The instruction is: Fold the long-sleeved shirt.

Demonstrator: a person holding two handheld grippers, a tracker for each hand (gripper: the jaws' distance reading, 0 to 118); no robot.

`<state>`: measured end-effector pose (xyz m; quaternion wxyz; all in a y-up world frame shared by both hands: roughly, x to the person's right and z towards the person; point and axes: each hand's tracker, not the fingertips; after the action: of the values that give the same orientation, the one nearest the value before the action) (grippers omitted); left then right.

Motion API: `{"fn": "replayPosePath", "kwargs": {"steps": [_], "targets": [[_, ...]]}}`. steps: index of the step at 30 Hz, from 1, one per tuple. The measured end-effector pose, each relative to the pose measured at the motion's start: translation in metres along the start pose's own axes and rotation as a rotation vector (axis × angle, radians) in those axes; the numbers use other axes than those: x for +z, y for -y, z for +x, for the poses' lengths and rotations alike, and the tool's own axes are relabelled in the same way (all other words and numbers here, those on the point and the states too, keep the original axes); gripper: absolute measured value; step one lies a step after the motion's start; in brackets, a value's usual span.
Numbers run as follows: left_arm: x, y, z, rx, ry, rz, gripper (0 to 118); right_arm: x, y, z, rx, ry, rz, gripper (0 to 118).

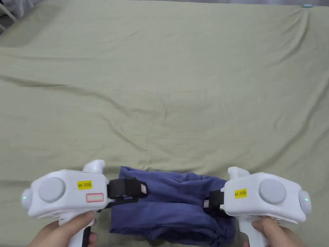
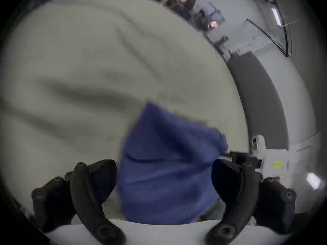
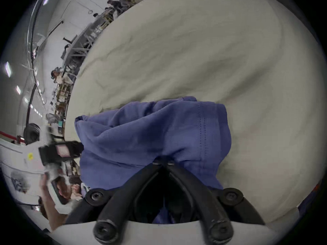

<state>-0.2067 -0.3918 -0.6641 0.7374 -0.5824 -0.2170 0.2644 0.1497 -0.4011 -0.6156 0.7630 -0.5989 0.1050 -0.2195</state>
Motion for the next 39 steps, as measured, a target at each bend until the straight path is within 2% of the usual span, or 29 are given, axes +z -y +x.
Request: {"fn": "replayPosePath", "kwargs": {"steps": [1, 2, 3, 4, 5, 6, 8, 10, 12, 14, 16, 19, 22, 24, 26, 30, 31, 33, 34, 38, 39], "targets": [[-0.012, 0.004, -0.004, 0.053, 0.079, -0.036, 110, 0.000, 0.001, 0.002, -0.016, -0.010, 0.000, 0], [-0.008, 0.007, -0.005, 0.019, 0.025, 0.048, 110, 0.001, 0.001, 0.004, -0.028, -0.019, 0.001, 0], [-0.006, 0.006, 0.000, -0.016, 0.001, 0.074, 104, 0.001, 0.001, 0.005, -0.034, -0.023, 0.002, 0], [-0.007, 0.006, 0.007, -0.074, -0.005, 0.022, 65, 0.002, 0.001, 0.004, -0.035, -0.021, 0.003, 0], [-0.003, 0.007, 0.014, -0.116, -0.045, 0.034, 4, 0.003, 0.002, 0.002, -0.037, -0.019, 0.005, 0], [0.004, 0.011, 0.020, -0.138, -0.100, 0.064, 5, 0.004, 0.002, 0.000, -0.039, -0.015, 0.007, 0], [0.006, 0.011, 0.011, -0.078, 0.030, 0.038, 5, 0.008, 0.003, -0.009, -0.038, 0.011, 0.016, 0], [0.009, 0.015, 0.016, -0.095, 0.020, 0.033, 5, 0.013, 0.005, -0.022, -0.016, 0.075, 0.028, 0], [0.023, 0.011, 0.015, -0.101, -0.011, 0.053, 5, 0.024, 0.009, -0.037, -0.015, 0.080, 0.077, 0], [0.054, 0.000, 0.002, -0.022, 0.075, 0.094, 5, 0.034, 0.010, -0.060, 0.004, 0.074, 0.129, 0], [0.084, -0.012, -0.007, 0.000, 0.112, 0.113, 5, 0.038, 0.008, -0.090, 0.037, 0.067, 0.159, 0], [0.140, -0.029, -0.017, -0.067, -0.101, 0.175, 5, 0.039, 0.008, -0.146, 0.101, -0.016, 0.178, 0], [0.194, -0.046, -0.054, -0.029, -0.248, 0.214, 5, 0.037, 0.015, -0.197, 0.153, -0.137, 0.169, 0], [0.225, -0.055, -0.080, -0.022, -0.433, 0.233, 5, 0.035, 0.023, -0.225, 0.198, -0.201, 0.143, 0], [0.250, -0.064, -0.107, -0.017, -0.631, 0.234, 5, 0.036, 0.032, -0.245, 0.244, -0.243, 0.117, 0], [0.276, -0.081, -0.170, 0.038, -0.798, 0.203, 8, 0.039, 0.045, -0.259, 0.288, -0.280, 0.086, 0], [0.279, -0.083, -0.188, 0.061, -0.828, 0.210, 23, 0.040, 0.047, -0.259, 0.303, -0.275, 0.080, 0], [0.282, -0.083, -0.210, 0.078, -0.879, 0.247, 77, 0.041, 0.047, -0.257, 0.312, -0.263, 0.078, 0], [0.281, -0.080, -0.213, 0.067, -0.922, 0.253, 91, 0.042, 0.047, -0.256, 0.321, -0.256, 0.076, 0], [0.295, -0.077, -0.199, 0.021, -1.037, 0.366, 91, 0.047, 0.041, -0.248, 0.322, -0.237, 0.086, 0], [0.298, -0.076, -0.194, 0.013, -1.022, 0.378, 91, 0.049, 0.039, -0.247, 0.319, -0.237, 0.091, 0]]}}
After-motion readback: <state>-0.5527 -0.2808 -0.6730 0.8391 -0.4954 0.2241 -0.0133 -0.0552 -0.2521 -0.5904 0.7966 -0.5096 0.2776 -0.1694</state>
